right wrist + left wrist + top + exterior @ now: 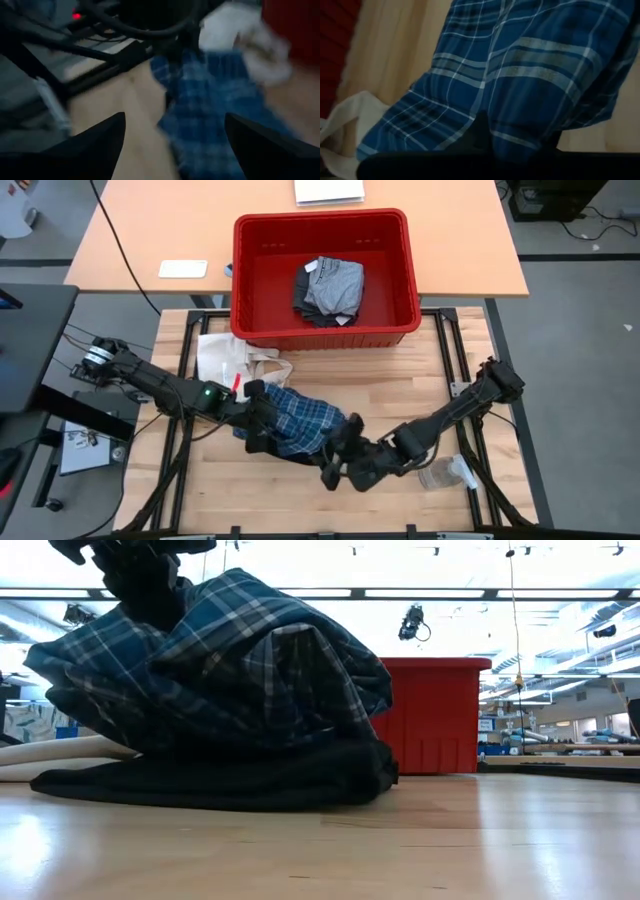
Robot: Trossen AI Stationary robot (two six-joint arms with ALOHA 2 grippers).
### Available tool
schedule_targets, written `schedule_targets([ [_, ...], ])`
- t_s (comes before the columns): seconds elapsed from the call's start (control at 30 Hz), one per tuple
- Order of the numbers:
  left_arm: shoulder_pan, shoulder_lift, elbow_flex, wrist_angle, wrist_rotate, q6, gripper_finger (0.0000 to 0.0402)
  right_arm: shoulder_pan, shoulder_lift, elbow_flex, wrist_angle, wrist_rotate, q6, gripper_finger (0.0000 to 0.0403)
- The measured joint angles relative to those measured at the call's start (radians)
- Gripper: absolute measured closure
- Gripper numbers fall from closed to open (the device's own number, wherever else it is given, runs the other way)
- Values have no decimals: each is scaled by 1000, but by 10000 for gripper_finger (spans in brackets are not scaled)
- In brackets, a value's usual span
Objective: Fold laundry
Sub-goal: Put the blue pants into the red bin
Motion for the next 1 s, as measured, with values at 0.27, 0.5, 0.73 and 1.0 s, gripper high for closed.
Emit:
schedule_targets([
  [0.27,-1,-4,-1,13,60,-28,383,-80,145,44,35,-27,-245,56],
  [0.5,12,-11,-1,30,61,-143,383,-88,192,142,-3,78,-400,56],
  [0.73,37,-11,-1,139,62,-237,383,-106,192,142,41,77,-437,56],
  [1.0,38,-10,-2,187,68,-243,383,-157,257,138,-12,-40,-444,56],
])
